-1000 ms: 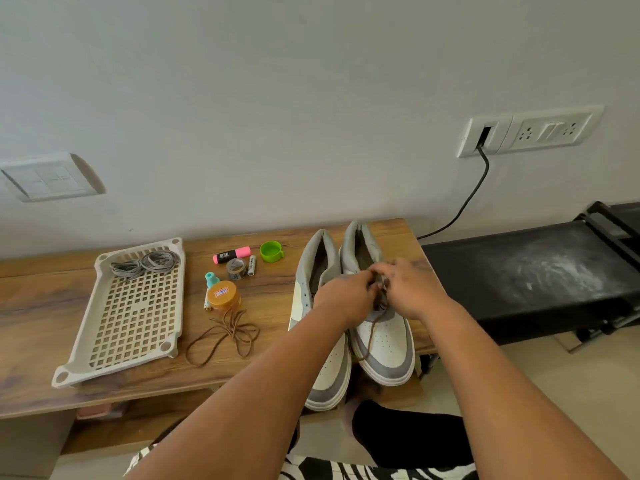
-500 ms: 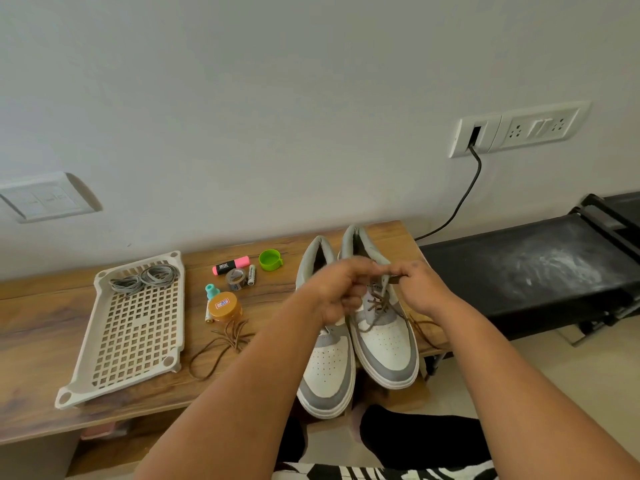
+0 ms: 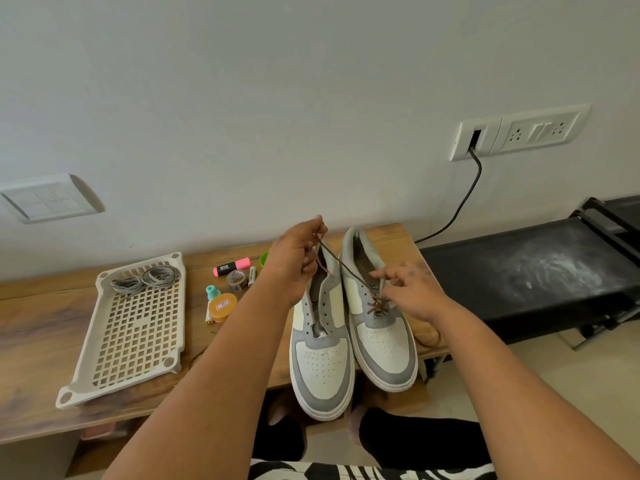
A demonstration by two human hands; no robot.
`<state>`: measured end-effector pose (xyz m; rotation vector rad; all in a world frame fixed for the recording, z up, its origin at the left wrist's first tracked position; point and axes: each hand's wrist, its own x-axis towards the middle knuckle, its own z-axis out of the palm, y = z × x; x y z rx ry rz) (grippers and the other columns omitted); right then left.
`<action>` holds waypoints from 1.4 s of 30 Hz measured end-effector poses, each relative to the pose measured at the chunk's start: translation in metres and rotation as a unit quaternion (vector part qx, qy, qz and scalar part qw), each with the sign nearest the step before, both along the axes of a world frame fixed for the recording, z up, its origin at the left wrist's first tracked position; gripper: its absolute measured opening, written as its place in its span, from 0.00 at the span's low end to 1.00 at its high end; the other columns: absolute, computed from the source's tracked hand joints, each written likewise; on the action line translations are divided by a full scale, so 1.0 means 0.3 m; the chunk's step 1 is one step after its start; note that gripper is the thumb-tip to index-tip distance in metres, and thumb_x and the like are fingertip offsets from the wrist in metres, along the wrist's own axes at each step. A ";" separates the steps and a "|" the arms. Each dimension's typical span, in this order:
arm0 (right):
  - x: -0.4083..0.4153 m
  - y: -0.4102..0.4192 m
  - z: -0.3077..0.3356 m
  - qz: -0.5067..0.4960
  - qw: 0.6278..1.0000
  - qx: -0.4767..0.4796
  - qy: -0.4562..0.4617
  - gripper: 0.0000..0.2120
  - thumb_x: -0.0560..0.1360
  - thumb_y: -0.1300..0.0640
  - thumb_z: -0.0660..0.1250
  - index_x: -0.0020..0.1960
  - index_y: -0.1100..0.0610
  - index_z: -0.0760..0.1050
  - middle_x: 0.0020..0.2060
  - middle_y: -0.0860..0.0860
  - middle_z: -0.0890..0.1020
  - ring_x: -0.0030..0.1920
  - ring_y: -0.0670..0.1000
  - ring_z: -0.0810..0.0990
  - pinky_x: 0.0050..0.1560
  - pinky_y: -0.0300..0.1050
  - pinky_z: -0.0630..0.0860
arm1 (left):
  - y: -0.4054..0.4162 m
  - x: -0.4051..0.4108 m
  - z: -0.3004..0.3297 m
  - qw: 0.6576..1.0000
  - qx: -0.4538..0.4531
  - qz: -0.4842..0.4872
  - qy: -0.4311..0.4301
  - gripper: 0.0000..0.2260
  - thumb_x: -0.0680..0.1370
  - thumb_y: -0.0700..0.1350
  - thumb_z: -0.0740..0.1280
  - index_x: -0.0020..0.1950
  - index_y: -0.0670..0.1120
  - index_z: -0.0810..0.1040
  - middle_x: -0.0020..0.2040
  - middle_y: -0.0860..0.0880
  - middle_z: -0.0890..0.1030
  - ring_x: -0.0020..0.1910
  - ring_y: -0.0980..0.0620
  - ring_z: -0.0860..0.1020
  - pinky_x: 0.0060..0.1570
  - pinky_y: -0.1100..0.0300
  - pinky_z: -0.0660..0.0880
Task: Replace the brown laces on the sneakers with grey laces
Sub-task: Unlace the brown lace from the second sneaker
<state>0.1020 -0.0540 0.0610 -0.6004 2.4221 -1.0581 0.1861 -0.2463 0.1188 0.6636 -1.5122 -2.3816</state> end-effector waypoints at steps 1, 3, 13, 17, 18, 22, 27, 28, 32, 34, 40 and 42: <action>0.002 -0.001 0.003 0.004 1.000 0.003 0.017 0.17 0.76 0.51 0.70 0.64 0.43 0.75 0.59 0.48 0.72 0.56 0.48 0.73 0.54 0.40 0.70 | 0.009 0.006 0.004 0.998 -0.060 -0.010 -0.006 0.07 0.79 0.46 0.67 0.45 0.44 0.80 0.29 0.55 0.72 0.25 0.59 0.64 0.24 0.67 0.60; 0.009 -0.005 0.019 0.016 0.999 -0.009 0.036 0.24 0.70 0.44 0.75 0.64 0.42 0.74 0.52 0.47 0.74 0.48 0.45 0.74 0.47 0.38 0.71 | 0.045 0.013 0.012 0.989 -0.143 -0.044 0.007 0.07 0.80 0.42 0.66 0.52 0.40 0.81 0.34 0.57 0.79 0.27 0.61 0.71 0.27 0.69 0.67; -0.001 -0.016 0.072 -0.230 0.905 -0.325 -0.150 0.11 0.81 0.53 0.62 0.53 0.60 0.79 0.41 0.53 0.82 0.38 0.48 0.79 0.44 0.44 0.77 | 0.144 0.003 -0.041 0.941 -0.285 -0.181 -0.013 0.05 0.79 0.41 0.68 0.53 0.48 0.81 0.47 0.41 0.83 0.40 0.56 0.78 0.38 0.71 0.72; -0.062 0.059 0.023 -0.226 0.968 -0.044 -0.104 0.21 0.79 0.43 0.61 0.68 0.54 0.70 0.56 0.52 0.80 0.53 0.52 0.80 0.56 0.52 0.78 | 0.116 -0.008 -0.145 0.907 -0.360 -0.165 -0.146 0.03 0.77 0.42 0.70 0.48 0.42 0.80 0.40 0.48 0.82 0.35 0.54 0.78 0.42 0.58 0.79; -0.060 0.075 0.012 -0.166 0.979 0.096 -0.076 0.24 0.79 0.42 0.62 0.69 0.55 0.69 0.55 0.52 0.79 0.53 0.52 0.79 0.55 0.50 0.77 | 0.114 -0.010 -0.168 0.892 -0.385 -0.173 -0.165 0.04 0.77 0.43 0.71 0.47 0.42 0.80 0.39 0.47 0.82 0.36 0.53 0.78 0.44 0.56 0.80; -0.035 0.075 0.014 -0.030 0.979 0.202 -0.007 0.15 0.74 0.45 0.71 0.55 0.53 0.78 0.46 0.49 0.79 0.44 0.46 0.77 0.40 0.40 0.72 | 0.151 -0.021 -0.208 0.845 -0.450 -0.188 -0.218 0.09 0.78 0.48 0.70 0.43 0.43 0.78 0.38 0.46 0.82 0.36 0.50 0.82 0.45 0.54 0.82; -0.011 0.038 0.011 0.049 0.992 0.117 0.027 0.15 0.67 0.46 0.78 0.48 0.48 0.77 0.41 0.45 0.77 0.41 0.45 0.74 0.42 0.40 0.72 | 0.205 -0.036 -0.238 0.890 -0.333 -0.180 -0.254 0.12 0.79 0.51 0.69 0.45 0.42 0.80 0.39 0.44 0.83 0.35 0.50 0.81 0.46 0.54 0.83; -0.007 0.037 0.006 0.053 0.992 0.106 0.032 0.14 0.67 0.47 0.78 0.48 0.48 0.77 0.40 0.45 0.77 0.41 0.45 0.74 0.41 0.40 0.71 | 0.206 -0.037 -0.242 0.897 -0.315 -0.172 -0.256 0.12 0.79 0.50 0.69 0.42 0.42 0.79 0.37 0.45 0.82 0.33 0.51 0.80 0.43 0.56 0.83; -0.011 0.034 0.002 0.074 0.991 0.112 0.016 0.08 0.72 0.48 0.74 0.43 0.51 0.78 0.40 0.46 0.78 0.41 0.46 0.74 0.40 0.41 0.69 | 0.203 -0.036 -0.237 0.923 -0.239 -0.156 -0.259 0.09 0.78 0.44 0.70 0.40 0.42 0.77 0.32 0.47 0.78 0.26 0.55 0.74 0.28 0.65 0.75; -0.017 0.038 0.023 0.095 0.979 0.172 -0.054 0.08 0.75 0.50 0.71 0.44 0.54 0.77 0.38 0.49 0.77 0.36 0.47 0.73 0.38 0.40 0.70 | 0.203 -0.038 -0.226 0.928 -0.208 -0.159 -0.263 0.08 0.79 0.42 0.69 0.42 0.41 0.77 0.33 0.46 0.77 0.26 0.55 0.73 0.26 0.67 0.73; -0.039 0.090 0.084 0.025 0.961 0.266 -0.070 0.10 0.79 0.54 0.64 0.44 0.59 0.79 0.38 0.52 0.83 0.32 0.48 0.77 0.38 0.42 0.76 | 0.206 -0.032 -0.214 0.935 -0.165 -0.160 -0.271 0.06 0.80 0.39 0.66 0.44 0.39 0.77 0.34 0.45 0.76 0.27 0.54 0.73 0.26 0.66 0.75; -0.046 0.077 0.057 -0.078 0.996 0.037 -0.025 0.07 0.80 0.51 0.63 0.52 0.51 0.78 0.50 0.49 0.83 0.49 0.49 0.81 0.55 0.50 0.78 | 0.204 -0.035 -0.217 0.941 -0.155 -0.134 -0.268 0.05 0.80 0.38 0.65 0.46 0.38 0.77 0.34 0.44 0.76 0.27 0.53 0.73 0.27 0.65 0.75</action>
